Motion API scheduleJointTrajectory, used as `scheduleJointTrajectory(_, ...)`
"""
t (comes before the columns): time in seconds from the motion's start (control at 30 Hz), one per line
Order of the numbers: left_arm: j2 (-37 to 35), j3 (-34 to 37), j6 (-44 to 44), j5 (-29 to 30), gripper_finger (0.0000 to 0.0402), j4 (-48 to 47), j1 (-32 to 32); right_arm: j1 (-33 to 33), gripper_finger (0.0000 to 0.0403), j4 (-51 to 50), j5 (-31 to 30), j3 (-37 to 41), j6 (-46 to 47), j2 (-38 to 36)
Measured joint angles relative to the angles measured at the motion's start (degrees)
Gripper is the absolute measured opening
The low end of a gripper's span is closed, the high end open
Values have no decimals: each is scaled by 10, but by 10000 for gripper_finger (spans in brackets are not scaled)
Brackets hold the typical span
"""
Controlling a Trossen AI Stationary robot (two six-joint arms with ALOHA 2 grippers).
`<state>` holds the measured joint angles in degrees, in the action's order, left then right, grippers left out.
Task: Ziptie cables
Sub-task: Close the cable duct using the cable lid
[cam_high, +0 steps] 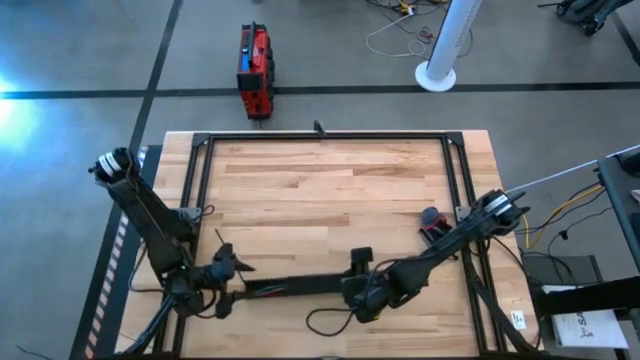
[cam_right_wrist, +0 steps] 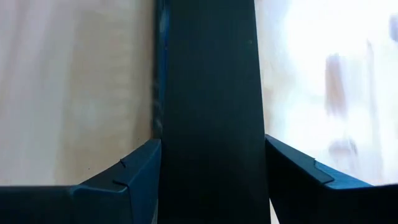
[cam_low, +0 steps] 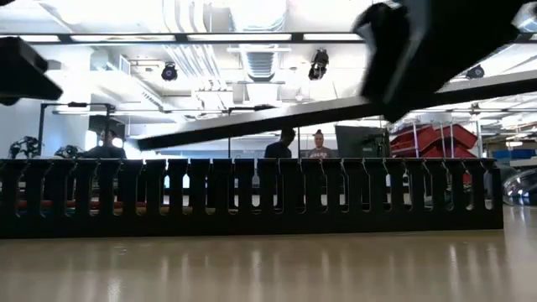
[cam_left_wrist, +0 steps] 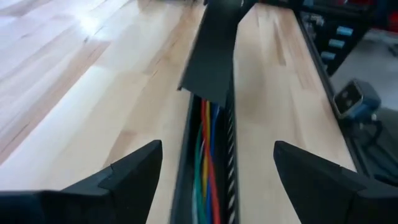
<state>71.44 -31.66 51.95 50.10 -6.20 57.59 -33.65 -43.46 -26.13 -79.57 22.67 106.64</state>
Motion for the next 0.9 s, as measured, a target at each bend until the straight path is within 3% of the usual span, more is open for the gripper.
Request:
scheduleJointTrajectory(0.3,165,-16,-142,-7,298,251,-68,-45,219,-27,-24,9,44,-12)
scheduleJointTrajectory(0.57,272,-110,-210,-23,308,253,-116,-94,219,-27,-62,36,98,-24)
scheduleJointTrajectory(0.73,324,-159,-167,-72,308,243,-155,-118,219,-25,-85,65,135,-38)
scheduleJointTrajectory(0.9,374,-210,-164,-72,308,189,-179,-118,219,-12,-79,98,135,-39)
